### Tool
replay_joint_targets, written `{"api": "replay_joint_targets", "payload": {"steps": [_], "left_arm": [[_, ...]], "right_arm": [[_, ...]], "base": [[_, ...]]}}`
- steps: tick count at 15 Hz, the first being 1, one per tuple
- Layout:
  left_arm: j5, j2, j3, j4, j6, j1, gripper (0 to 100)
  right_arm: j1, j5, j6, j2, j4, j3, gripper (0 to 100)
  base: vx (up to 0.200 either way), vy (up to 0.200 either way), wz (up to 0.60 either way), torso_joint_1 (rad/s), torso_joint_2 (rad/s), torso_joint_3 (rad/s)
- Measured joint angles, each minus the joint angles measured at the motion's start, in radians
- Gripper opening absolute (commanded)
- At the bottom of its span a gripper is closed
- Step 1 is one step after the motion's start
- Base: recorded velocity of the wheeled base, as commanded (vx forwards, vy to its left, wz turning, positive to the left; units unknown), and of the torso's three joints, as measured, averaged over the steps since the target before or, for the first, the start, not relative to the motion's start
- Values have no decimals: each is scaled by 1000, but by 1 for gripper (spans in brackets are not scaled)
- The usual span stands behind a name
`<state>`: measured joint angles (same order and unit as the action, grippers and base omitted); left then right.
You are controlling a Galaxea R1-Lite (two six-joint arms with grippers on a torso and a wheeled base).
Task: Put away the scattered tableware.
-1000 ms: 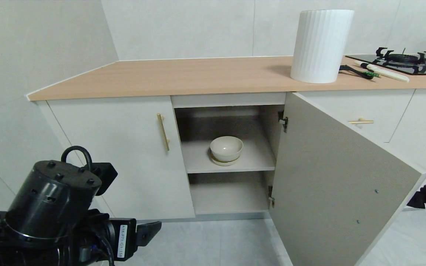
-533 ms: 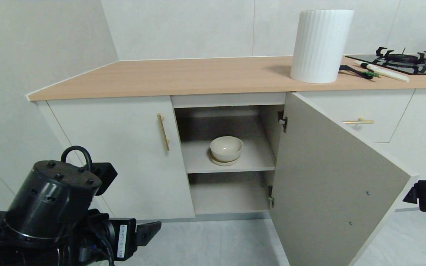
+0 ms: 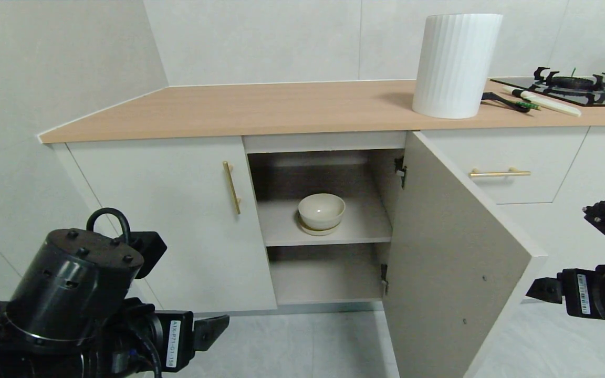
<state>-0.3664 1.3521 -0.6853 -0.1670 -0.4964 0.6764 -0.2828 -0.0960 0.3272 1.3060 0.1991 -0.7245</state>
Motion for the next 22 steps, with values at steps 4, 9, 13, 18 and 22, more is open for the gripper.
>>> {"api": "replay_joint_targets", "payload": {"steps": [4, 9, 13, 18, 22], "left_arm": [[0, 0, 0, 0, 0, 0, 100], [0, 0, -2, 0, 0, 0, 100], [0, 0, -2, 0, -1, 0, 100], [-6, -3, 0, 1, 0, 0, 100], [-10, -31, -3, 9, 26, 0, 100]], "right_arm": [[-99, 3, 59, 21, -94, 29, 100], [-209, 0, 122, 98, -378, 149, 100], [-263, 3, 137, 141, -440, 160, 100], [-265, 25, 27, 244, -449, 41, 100], [-270, 77, -55, 371, -369, -134, 100]], "base": [[0, 0, 0, 0, 0, 0], [0, 0, 0, 0, 0, 0], [0, 0, 0, 0, 0, 0], [0, 0, 0, 0, 0, 0], [0, 0, 0, 0, 0, 0]]}}
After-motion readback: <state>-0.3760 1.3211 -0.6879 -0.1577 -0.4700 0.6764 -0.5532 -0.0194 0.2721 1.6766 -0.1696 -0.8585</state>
